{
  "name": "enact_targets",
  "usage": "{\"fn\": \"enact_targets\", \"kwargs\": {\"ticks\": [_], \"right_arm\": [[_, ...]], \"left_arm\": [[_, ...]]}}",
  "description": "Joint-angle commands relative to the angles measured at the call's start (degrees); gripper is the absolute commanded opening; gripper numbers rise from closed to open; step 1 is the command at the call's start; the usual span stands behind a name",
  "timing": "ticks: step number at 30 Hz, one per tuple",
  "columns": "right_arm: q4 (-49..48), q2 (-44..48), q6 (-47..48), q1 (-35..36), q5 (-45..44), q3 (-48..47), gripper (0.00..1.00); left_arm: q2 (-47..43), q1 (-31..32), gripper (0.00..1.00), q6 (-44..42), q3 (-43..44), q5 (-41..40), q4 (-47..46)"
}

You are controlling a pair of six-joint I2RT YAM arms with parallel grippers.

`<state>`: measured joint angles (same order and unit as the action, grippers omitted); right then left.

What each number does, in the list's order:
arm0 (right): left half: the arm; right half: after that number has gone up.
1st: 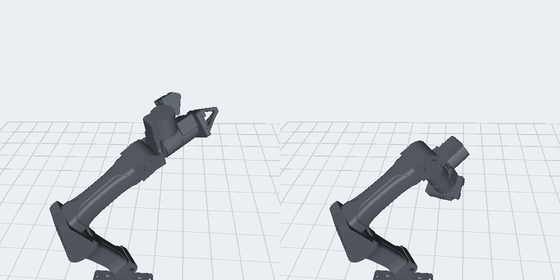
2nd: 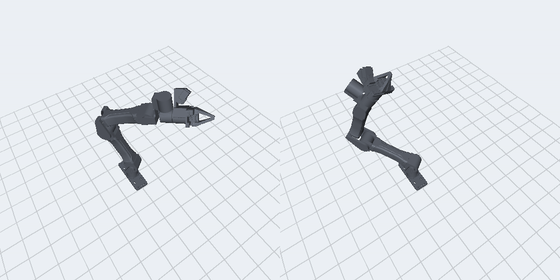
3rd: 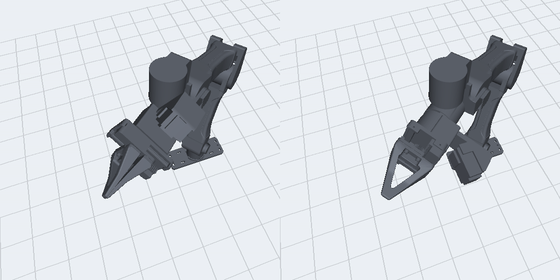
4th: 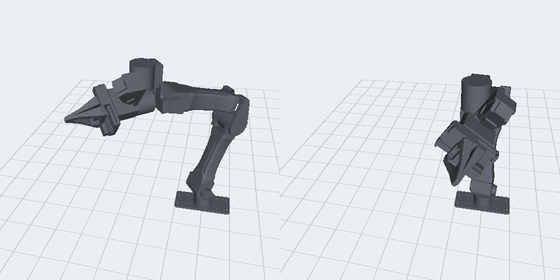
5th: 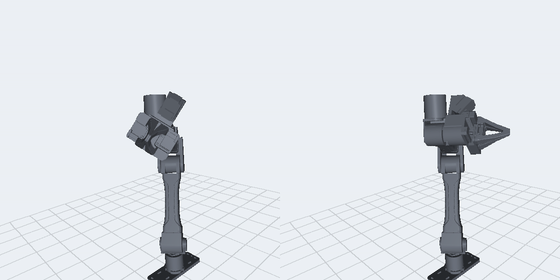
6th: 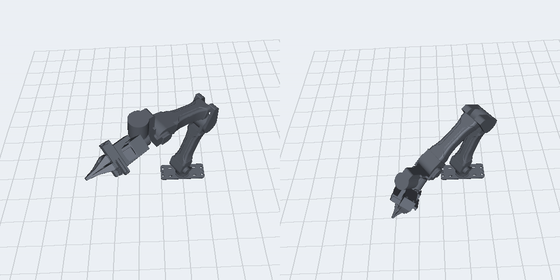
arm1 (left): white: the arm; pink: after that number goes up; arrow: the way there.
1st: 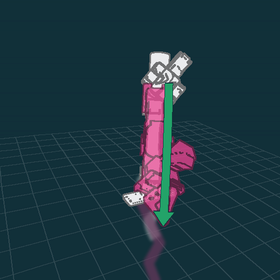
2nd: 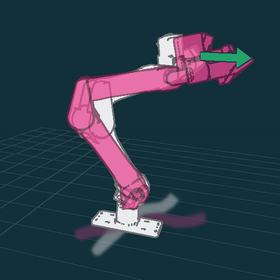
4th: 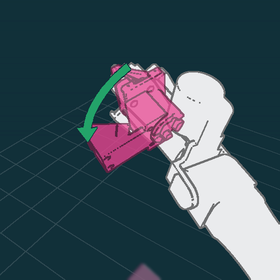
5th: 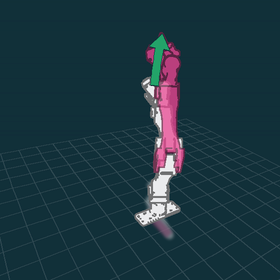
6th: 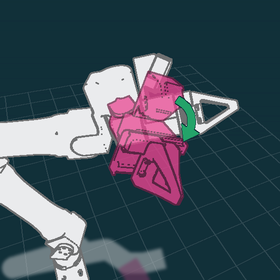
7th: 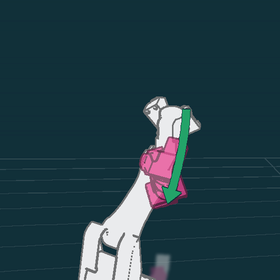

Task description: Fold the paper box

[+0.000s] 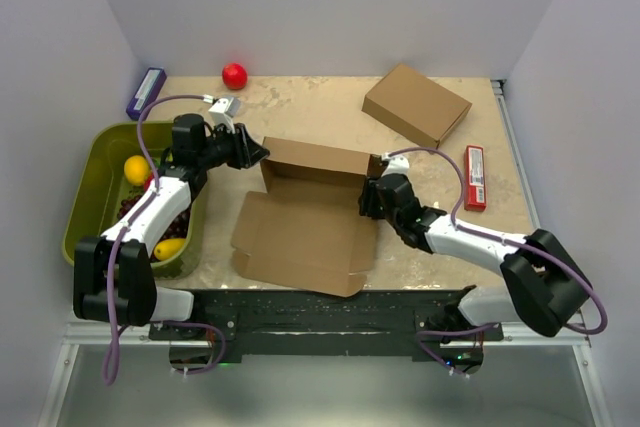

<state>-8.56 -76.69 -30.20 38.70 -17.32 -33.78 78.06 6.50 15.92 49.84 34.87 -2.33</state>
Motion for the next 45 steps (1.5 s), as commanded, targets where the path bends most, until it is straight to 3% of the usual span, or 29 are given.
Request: {"fn": "enact_targets", "kwargs": {"ticks": [1,8,21,29,45], "right_arm": [[-0.94,1.89,1.63,-3.97,-2.1,-1.11,0.5],[-1.55,4.35,2.6,-6.44,-1.41,0.64,0.5],[-11.12,-4.34,1.45,-7.67,2.03,-0.76,0.43],[-15.79,-6.46,2.95,-7.41,6.51,-0.85,0.25],[-18.78,-10.67,4.97,0.84,1.15,-1.81,0.24]], "left_arm": [[0.6,-0.17,0.34,-2.3,-1.5,-2.88,5.32],[1.04,-0.17,0.34,-2.3,-1.33,-2.62,5.4],[1.3,-0.17,0.34,-2.21,-1.42,-2.0,5.32],[1.57,-0.17,0.34,-1.95,-1.33,-1.48,5.05],[2.01,-0.09,0.33,-1.6,-1.5,-0.6,4.61]]}}
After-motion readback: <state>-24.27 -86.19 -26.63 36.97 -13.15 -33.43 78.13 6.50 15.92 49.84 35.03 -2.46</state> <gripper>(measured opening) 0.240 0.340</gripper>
